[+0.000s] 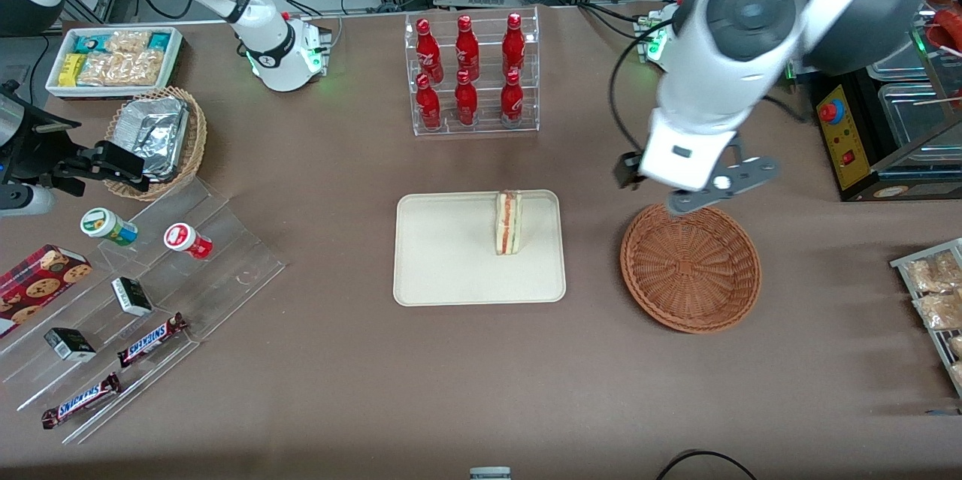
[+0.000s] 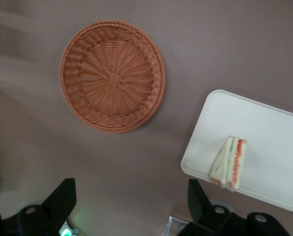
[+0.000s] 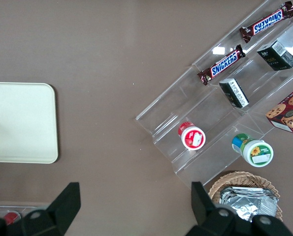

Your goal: Place sandwich from basket to tray

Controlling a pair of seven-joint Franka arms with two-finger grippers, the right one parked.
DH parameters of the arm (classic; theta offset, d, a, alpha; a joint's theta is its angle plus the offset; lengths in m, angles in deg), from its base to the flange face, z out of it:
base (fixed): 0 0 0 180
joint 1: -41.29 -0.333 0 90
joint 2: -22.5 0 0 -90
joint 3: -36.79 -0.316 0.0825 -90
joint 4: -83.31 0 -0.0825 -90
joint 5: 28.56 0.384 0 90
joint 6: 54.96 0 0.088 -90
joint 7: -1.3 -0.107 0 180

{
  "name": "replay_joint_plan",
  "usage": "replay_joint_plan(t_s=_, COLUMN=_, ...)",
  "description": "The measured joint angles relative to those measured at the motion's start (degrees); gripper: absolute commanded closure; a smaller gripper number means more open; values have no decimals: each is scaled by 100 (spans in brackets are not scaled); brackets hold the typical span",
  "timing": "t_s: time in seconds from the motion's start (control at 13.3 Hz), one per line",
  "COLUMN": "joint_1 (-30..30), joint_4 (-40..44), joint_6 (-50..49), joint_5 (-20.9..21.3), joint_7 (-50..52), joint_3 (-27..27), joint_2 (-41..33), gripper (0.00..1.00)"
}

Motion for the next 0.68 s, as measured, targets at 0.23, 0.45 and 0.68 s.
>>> replay_joint_plan(t_s=0.23, joint_1=-539, joint_4=-32, joint_6=-241, joint_5=-2, joint_7=-812, joint_3=-3, joint_2=-227, gripper=0)
replay_joint_plan(t_s=0.45, joint_1=-1123, joint_4=-45, joint_6=-403, joint_5=-9, joint_7=-1665, joint_3=-6, joint_2=-419, gripper=0)
replay_joint_plan(t_s=0.68, joint_1=-1639, joint_4=-90, joint_6=-485, joint_5=-23, joint_7=-2395, joint_3=-5, joint_2=-549, gripper=0)
